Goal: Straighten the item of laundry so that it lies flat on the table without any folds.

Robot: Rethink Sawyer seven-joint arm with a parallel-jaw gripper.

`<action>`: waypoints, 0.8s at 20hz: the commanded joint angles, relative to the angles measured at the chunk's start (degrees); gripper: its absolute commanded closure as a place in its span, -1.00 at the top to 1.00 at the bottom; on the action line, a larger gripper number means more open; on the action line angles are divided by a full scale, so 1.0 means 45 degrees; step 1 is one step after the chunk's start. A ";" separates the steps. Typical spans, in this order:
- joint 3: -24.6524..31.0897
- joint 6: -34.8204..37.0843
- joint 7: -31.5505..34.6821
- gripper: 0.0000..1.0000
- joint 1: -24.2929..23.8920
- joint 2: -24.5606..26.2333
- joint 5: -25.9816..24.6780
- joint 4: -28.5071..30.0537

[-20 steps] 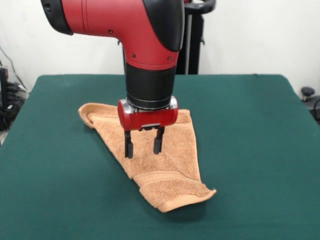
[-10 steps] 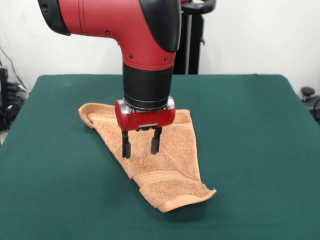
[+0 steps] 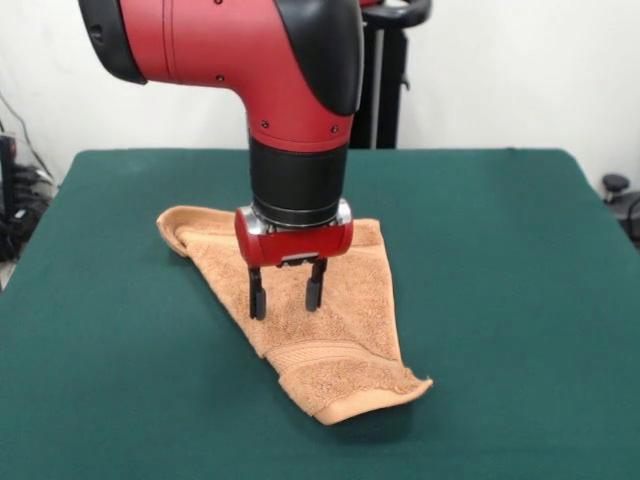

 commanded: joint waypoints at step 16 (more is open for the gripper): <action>0.0921 0.0849 -0.0232 1.00 0.0139 -0.0212 -0.0239 0.1132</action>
